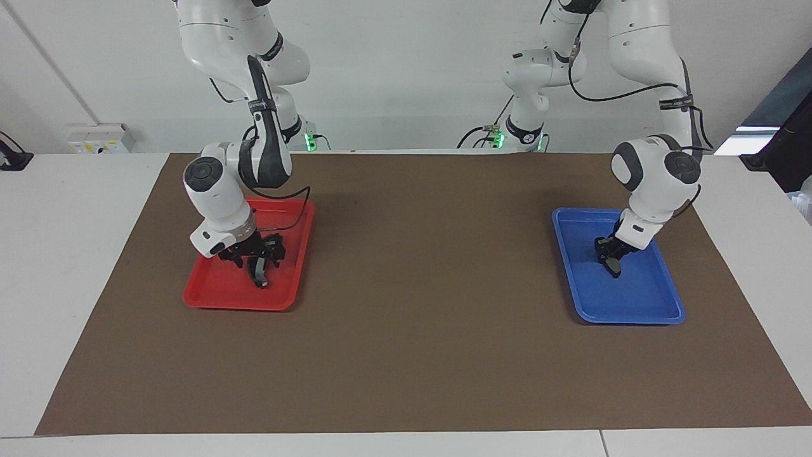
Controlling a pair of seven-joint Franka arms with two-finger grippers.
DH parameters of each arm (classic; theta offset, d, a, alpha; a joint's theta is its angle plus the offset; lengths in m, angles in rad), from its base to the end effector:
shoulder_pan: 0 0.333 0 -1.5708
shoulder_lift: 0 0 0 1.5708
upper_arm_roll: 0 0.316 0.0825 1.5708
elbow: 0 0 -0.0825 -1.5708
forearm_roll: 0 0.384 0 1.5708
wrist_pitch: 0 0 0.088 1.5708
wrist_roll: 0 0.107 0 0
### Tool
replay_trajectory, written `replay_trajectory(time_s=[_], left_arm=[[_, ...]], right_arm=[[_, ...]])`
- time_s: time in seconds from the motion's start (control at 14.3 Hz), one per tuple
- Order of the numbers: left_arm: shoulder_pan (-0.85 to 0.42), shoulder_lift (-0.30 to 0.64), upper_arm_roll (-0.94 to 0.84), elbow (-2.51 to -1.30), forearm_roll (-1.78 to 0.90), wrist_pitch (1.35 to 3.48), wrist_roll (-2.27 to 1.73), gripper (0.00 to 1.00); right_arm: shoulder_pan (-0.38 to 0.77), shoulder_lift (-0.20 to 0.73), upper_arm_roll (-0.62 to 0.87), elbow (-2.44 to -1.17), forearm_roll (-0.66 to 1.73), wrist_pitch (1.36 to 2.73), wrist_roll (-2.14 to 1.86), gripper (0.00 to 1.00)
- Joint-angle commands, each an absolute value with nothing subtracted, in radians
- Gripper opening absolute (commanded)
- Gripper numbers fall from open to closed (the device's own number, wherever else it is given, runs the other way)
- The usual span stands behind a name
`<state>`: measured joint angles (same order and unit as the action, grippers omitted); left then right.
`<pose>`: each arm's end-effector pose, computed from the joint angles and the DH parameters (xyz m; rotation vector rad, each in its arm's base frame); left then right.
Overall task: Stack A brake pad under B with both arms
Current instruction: 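Grasp the blue-tray pad with the left gripper while the right gripper grasps the red-tray pad, then carry the pad toward the table centre with the left gripper while the right gripper lifts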
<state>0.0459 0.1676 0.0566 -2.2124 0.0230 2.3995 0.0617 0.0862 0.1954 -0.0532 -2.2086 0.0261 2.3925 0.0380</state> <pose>0.5460 0.0562 0.3047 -3.1146 -0.0360 -0.0274 0.5481 0.0184 0.2904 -3.1344 0.0365 0.0178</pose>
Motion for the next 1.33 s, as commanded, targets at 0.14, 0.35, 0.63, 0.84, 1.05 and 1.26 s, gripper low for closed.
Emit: replay_trajectory(time_s=[0.14, 0.35, 0.63, 0.84, 1.05, 1.26], left_arm=[[0.005, 0.083, 0.049, -2.137, 0.032, 2.222, 0.064, 0.08], [-0.124, 0.084, 0.049, -2.050, 0.032, 2.117, -0.009, 0.05], [-0.318, 0.092, 0.048, -2.054, 0.032, 2.149, -0.237, 0.02], [-0.464, 0.139, 0.048, -2.052, 0.032, 2.242, -0.420, 0.02], [-0.547, 0.211, 0.048, -2.048, 0.032, 2.327, -0.509, 0.02], [-0.609, 0.274, 0.048, -2.040, 0.032, 2.359, -0.522, 0.03]], right_arm=[[0.078, 0.186, -0.052, -2.221, 0.041, 2.382, 0.020, 0.91], [0.074, 0.184, -0.054, -2.220, 0.041, 2.367, 0.002, 0.86], [0.074, 0.176, -0.052, -2.212, 0.041, 2.338, -0.003, 0.76], [0.074, 0.172, -0.054, -2.212, 0.041, 2.324, -0.005, 0.63], [0.071, 0.172, -0.054, -2.210, 0.041, 2.321, -0.020, 0.37], [0.068, 0.170, -0.054, -2.206, 0.041, 2.298, -0.035, 0.04]])
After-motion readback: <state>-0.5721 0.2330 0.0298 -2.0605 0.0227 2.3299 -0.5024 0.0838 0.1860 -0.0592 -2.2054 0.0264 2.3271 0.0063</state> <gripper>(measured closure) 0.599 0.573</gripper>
